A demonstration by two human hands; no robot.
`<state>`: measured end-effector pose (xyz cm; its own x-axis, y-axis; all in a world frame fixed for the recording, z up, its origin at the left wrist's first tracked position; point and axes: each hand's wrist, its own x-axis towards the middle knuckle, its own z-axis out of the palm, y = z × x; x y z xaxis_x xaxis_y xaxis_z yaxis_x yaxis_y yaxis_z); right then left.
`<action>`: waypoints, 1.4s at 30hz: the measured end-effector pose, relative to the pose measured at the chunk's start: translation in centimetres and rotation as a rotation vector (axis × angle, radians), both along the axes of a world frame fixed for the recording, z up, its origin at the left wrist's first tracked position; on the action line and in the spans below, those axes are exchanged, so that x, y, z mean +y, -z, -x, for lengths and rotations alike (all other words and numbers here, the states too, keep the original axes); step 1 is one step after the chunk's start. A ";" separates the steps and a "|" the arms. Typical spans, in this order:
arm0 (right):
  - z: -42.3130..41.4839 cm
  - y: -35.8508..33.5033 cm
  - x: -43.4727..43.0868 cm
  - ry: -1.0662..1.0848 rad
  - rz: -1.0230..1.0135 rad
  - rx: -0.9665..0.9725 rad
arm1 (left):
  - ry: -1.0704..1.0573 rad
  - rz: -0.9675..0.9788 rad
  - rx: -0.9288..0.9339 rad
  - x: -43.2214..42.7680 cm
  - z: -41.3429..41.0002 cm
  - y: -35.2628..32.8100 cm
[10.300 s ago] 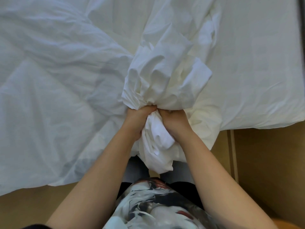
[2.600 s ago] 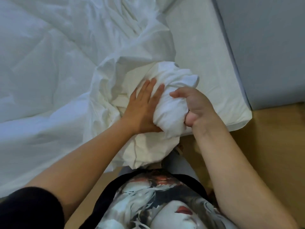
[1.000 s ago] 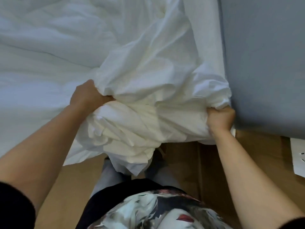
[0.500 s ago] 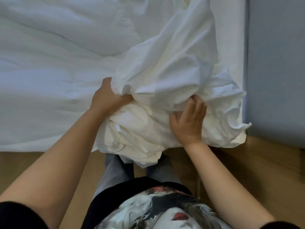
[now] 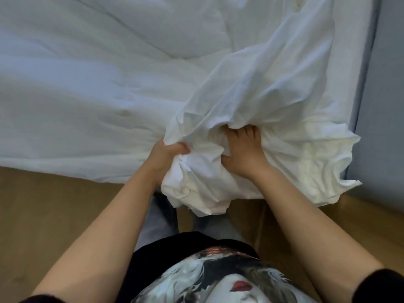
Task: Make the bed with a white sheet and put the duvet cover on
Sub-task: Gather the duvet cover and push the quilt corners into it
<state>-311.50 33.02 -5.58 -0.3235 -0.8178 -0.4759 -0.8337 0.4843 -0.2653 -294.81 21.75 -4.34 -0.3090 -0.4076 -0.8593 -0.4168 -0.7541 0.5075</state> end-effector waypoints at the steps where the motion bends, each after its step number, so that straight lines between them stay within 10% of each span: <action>1: 0.6 0.1 0.0 -0.009 -0.012 -0.020 | 0.001 -0.016 0.021 -0.3 0.0 0.1; 8: 0.7 0.8 -0.5 -0.016 -0.151 0.267 | 0.095 -0.003 0.063 -0.8 0.3 0.2; 14: 0.0 1.0 2.4 -0.047 0.516 0.322 | -0.052 0.123 -0.055 0.0 1.8 0.5; 24: 1.8 2.2 0.0 0.016 -0.001 0.305 | 0.036 0.084 0.111 -0.6 1.3 0.1; 36: 3.2 -5.3 0.8 0.030 0.493 0.225 | 0.457 0.984 -0.428 -6.3 0.2 -5.2; 42: 2.0 -4.0 1.2 0.125 0.375 0.172 | 0.488 0.991 -0.824 -14.2 -8.2 -6.4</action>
